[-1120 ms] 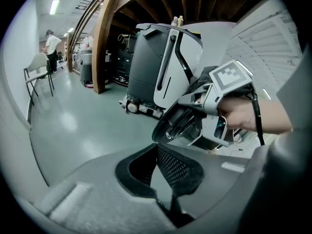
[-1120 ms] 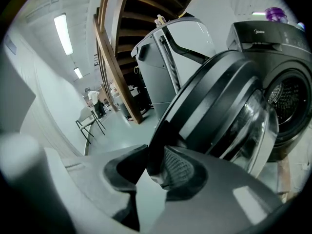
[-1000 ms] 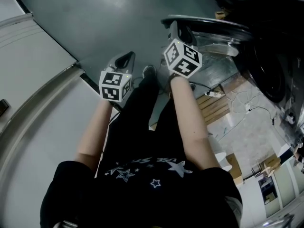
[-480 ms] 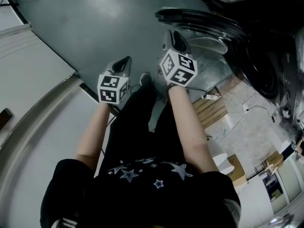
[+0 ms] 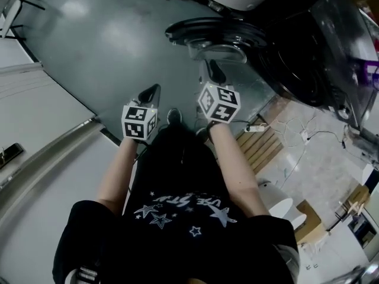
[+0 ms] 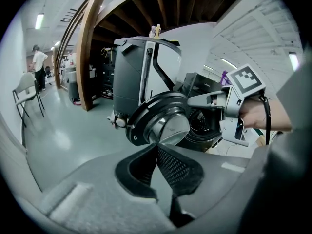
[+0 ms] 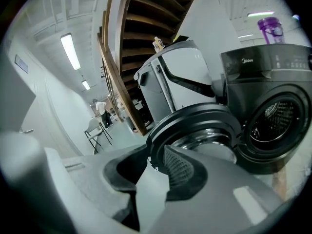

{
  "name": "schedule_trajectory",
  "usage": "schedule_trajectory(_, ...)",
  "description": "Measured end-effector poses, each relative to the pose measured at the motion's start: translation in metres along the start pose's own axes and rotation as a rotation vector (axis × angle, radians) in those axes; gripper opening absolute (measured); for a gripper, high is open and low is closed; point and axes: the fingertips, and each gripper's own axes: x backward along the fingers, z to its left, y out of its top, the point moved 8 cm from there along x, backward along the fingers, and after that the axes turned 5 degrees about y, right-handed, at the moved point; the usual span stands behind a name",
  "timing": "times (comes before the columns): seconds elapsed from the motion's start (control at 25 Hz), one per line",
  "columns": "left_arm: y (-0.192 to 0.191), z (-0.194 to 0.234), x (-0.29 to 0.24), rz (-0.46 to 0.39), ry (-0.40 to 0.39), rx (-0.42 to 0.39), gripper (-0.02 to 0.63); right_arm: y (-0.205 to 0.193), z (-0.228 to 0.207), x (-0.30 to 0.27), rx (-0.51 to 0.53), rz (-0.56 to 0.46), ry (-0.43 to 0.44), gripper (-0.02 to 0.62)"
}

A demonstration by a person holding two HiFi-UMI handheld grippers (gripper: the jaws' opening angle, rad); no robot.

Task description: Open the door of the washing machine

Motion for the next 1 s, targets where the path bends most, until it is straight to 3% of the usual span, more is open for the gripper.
schedule_trajectory(0.24, 0.014, -0.068, 0.027, -0.043, -0.022, -0.067, 0.011, 0.016, -0.035, 0.083, -0.013, -0.039, -0.03, 0.084)
schedule_trajectory(0.52, 0.015, -0.149, 0.062, -0.093, -0.098, -0.09, 0.011, 0.014, -0.068, 0.196, -0.009, -0.081, -0.071, 0.064)
schedule_trajectory(0.68, 0.022, -0.188, 0.072, -0.132, -0.126, -0.15, 0.011, 0.009, -0.084, 0.252, -0.009, -0.108, -0.098, 0.029)
schedule_trajectory(1.0, 0.044, -0.257, 0.086, -0.187, -0.22, -0.245, 0.011, 0.015, -0.128, 0.328, -0.054, -0.182, -0.183, 0.008)
